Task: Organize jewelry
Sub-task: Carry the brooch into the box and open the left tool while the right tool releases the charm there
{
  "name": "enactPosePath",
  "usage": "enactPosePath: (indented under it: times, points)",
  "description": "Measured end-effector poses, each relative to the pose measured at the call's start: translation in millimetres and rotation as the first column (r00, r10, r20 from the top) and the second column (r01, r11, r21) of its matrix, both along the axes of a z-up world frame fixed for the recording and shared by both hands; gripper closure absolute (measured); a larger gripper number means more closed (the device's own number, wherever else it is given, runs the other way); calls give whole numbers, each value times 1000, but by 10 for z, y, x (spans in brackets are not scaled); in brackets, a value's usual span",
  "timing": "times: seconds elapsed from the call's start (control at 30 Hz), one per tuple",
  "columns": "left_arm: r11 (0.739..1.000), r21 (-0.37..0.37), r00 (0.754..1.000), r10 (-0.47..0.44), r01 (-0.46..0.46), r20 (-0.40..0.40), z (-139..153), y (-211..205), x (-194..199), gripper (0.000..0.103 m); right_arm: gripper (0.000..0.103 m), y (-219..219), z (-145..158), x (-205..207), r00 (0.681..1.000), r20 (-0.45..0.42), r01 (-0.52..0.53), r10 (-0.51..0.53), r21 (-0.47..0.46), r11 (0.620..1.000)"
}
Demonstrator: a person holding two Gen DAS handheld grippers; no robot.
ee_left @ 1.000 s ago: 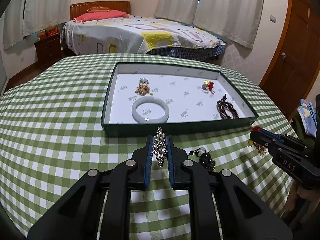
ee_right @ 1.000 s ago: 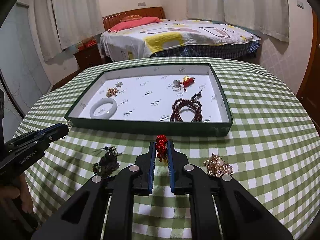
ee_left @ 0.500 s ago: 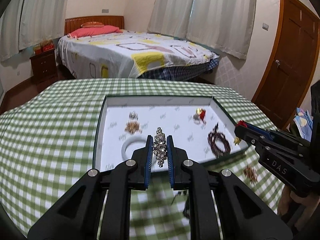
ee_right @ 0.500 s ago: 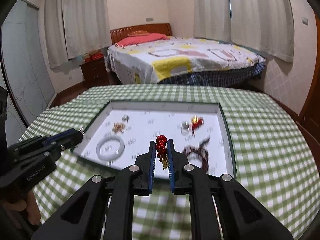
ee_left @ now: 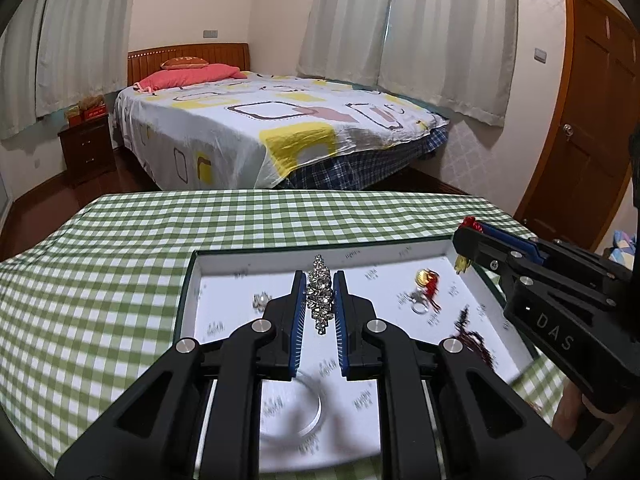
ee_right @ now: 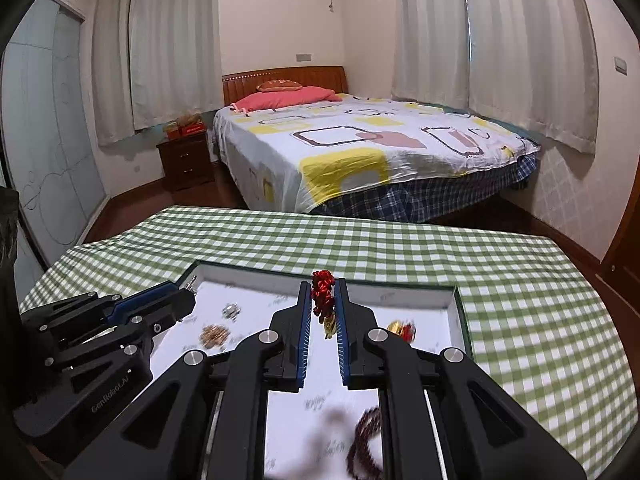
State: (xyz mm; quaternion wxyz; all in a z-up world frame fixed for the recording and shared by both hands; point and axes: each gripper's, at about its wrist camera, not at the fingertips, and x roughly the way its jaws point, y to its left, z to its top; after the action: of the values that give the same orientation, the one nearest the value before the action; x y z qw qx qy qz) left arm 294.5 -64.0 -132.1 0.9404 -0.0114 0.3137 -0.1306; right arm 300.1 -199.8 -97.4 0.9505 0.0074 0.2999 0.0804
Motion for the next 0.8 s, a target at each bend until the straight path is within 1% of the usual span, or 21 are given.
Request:
enactPosePath:
  times: [0.13, 0.27, 0.37, 0.53, 0.63, 0.8]
  points:
    - [1000, 15, 1000, 3, -2, -30, -133, -56, 227, 89, 91, -19, -122, 231, 999, -34, 0, 0, -10, 1000]
    - [999, 38, 997, 11, -8, -73, -270, -94, 416, 89, 91, -18, -320, 477, 995, -104, -9, 9, -3, 1000]
    - [998, 55, 994, 19, -13, -110, -357, -130, 565, 89, 91, -5, -417, 590, 990, -141, -11, 10, -9, 1000]
    - [996, 81, 986, 39, -26, -162, -474, -153, 757, 89, 91, 11, -529, 738, 980, -200, -16, 9, -31, 999]
    - [995, 94, 980, 45, -27, -196, -543, -159, 841, 89, 91, 3, -593, 825, 972, -237, -13, 8, -23, 1000]
    - [996, 88, 968, 55, -34, -246, -636, -130, 929, 89, 91, -21, -652, 874, 965, -263, -3, 0, -15, 1000]
